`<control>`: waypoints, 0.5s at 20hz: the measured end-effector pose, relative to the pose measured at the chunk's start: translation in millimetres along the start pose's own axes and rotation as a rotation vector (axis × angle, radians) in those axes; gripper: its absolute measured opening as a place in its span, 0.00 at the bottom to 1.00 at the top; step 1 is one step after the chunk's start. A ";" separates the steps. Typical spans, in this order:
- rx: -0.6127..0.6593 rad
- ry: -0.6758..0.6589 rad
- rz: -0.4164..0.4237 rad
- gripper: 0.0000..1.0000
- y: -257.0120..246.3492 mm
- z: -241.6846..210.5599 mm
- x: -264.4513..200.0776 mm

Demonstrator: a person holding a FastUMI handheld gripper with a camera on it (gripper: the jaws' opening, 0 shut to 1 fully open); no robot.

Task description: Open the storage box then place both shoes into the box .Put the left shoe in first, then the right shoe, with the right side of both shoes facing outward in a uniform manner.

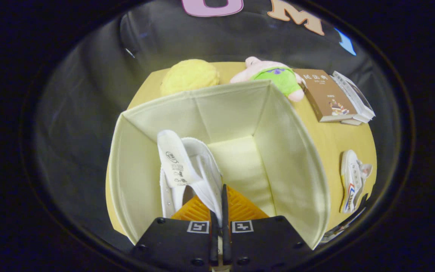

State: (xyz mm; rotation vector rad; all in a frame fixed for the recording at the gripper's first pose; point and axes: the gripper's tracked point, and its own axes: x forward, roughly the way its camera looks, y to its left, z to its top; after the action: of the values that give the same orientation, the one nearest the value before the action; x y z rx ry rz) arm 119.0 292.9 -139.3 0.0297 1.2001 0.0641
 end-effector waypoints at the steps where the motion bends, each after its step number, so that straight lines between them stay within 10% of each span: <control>1: 0.009 0.019 0.002 0.08 2.0 -0.6 4.2; 10: -0.053 0.161 0.028 0.19 17.3 -24.6 35.4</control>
State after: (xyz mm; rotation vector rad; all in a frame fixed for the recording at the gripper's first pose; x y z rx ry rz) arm 108.2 312.2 -180.1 -0.0055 1.3588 0.1243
